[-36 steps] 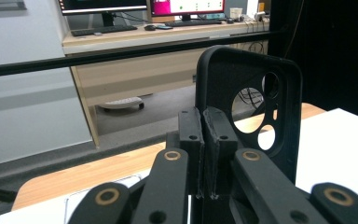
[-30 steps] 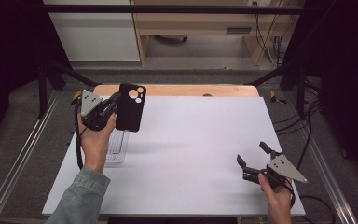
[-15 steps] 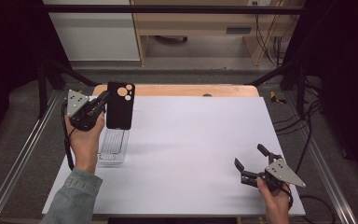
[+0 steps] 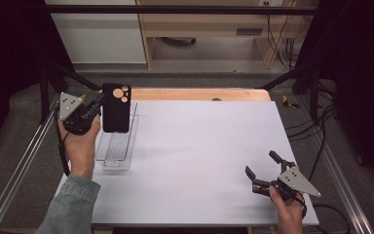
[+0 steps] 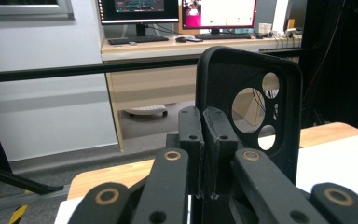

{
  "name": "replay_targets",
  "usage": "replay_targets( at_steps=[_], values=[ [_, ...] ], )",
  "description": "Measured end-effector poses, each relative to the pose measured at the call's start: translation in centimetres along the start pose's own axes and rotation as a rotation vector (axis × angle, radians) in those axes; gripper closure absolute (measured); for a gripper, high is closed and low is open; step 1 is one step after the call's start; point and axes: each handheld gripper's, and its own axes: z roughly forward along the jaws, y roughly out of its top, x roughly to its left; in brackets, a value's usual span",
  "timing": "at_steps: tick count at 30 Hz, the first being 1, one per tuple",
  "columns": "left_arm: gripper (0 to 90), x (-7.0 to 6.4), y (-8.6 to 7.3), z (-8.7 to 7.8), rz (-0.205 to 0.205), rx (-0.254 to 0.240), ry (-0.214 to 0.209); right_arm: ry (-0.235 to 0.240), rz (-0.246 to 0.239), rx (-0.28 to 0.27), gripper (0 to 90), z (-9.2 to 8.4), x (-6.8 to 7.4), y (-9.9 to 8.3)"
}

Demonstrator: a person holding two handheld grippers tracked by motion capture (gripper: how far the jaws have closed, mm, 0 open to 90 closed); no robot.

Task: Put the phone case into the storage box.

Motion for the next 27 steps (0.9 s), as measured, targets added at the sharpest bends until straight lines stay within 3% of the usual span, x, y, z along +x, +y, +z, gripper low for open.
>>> replay_targets(
  at_steps=[10,21,27],
  values=[
    [86.2,0.8,0.3,-0.5,0.003,-0.040,0.033,0.036,0.006,-0.009,4.1,-0.3,0.7,0.0],
    [86.2,1.7,-0.2,-0.1,0.013,-0.033,0.046,0.055,0.003,0.001,4.0,-0.2,1.3,-0.2],
    [86.2,2.1,-0.8,0.9,0.006,-0.018,0.037,0.058,0.001,0.002,4.1,-0.1,1.3,-0.2]
  ],
)
